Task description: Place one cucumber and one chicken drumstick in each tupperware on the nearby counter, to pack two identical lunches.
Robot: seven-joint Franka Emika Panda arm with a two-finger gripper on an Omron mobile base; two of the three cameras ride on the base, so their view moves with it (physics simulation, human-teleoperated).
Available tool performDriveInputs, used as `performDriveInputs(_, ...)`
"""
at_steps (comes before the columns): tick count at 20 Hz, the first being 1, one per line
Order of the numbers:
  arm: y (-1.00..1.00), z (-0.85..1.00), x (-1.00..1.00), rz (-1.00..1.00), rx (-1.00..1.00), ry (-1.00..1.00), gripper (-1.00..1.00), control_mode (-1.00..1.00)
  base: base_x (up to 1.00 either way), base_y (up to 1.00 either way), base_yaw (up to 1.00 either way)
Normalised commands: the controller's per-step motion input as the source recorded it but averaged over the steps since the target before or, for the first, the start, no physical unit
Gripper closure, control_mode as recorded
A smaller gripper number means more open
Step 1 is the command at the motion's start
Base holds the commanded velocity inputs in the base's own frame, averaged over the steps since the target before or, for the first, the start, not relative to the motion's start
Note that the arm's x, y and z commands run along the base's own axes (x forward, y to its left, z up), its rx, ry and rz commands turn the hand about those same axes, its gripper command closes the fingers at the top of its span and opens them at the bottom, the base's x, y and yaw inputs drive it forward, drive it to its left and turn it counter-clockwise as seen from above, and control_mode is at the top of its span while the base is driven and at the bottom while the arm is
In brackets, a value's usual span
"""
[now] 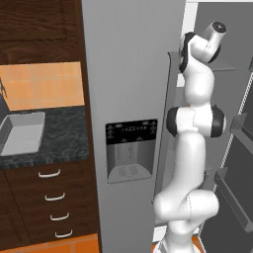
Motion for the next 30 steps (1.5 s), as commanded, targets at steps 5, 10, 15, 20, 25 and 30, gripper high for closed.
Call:
performDriveInputs(5,0.01,-0.53,0.04,0.00,0.00,0.00,1.00,-1.00,0.00,0.00,0.00)
performDriveInputs(10,0.37,-0.71,-0.19,0.01,-0.05,-0.18,1.00,-1.00,0.00,0.00,0.00)
performDriveInputs(15,0.52,-1.00,-0.98,0.01,-0.14,-0.71,1.00,-1.00,0.00,0.00,0.00)
performDriveInputs(20,0.72,-0.69,-1.00,-0.03,-0.03,-0.66,1.00,-1.00,0.00,0.00,0.00)
performDriveInputs(25,0.12,0.53,-1.00,-0.01,0.01,0.00,1.00,-1.00,0.00,0.00,0.00)
performDriveInputs(30,0.08,0.49,-1.00,0.00,0.00,0.07,1.00,-1.00,0.00,0.00,0.00)
